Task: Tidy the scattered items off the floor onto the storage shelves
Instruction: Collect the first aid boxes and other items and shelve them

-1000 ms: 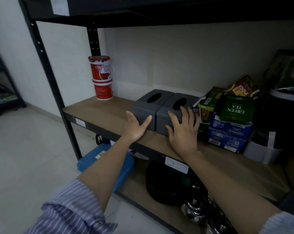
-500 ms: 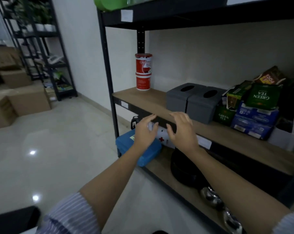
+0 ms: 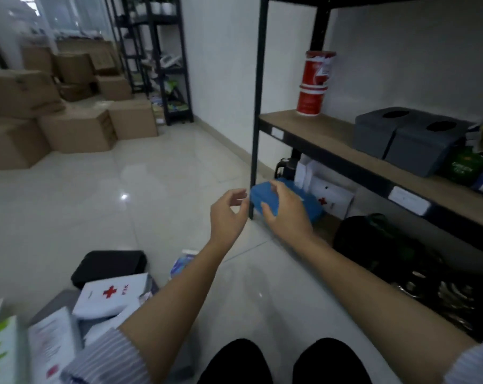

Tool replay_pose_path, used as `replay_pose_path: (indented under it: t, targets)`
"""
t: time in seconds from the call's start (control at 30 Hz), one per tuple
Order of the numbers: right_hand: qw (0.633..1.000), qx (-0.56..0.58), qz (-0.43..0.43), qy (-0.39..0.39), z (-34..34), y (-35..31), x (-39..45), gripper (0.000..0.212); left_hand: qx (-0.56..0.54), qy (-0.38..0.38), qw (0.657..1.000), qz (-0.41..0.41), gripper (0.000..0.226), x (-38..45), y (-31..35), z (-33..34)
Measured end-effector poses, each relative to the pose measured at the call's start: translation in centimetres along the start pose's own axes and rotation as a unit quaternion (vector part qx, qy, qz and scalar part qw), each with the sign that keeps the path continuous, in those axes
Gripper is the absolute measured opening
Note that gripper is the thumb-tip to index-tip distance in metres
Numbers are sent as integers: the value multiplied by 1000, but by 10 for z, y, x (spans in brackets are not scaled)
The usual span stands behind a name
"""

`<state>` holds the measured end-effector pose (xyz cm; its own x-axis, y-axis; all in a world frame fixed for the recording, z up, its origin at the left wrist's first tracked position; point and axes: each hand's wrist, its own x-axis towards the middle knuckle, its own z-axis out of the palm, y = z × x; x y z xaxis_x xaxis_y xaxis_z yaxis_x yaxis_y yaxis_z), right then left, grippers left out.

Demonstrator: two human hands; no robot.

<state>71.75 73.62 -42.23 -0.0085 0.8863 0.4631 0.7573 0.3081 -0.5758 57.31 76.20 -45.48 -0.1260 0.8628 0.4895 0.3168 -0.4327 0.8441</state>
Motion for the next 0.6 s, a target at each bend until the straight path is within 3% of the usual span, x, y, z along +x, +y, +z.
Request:
replay_pose_path:
  t: [0.17,0.37,0.6]
  targets:
    - [996,47,27,-70,72,-21,-16,52,28,47,995,-87,17,-28,-54,-59]
    - [980,96,55,-165,162,-37,-40,70,36,119,972,-201,18,-71,-130,-115]
    - [932,121,133,-314,276,-39,-93,96,105,141,946,-272,14,-141,-201,-165]
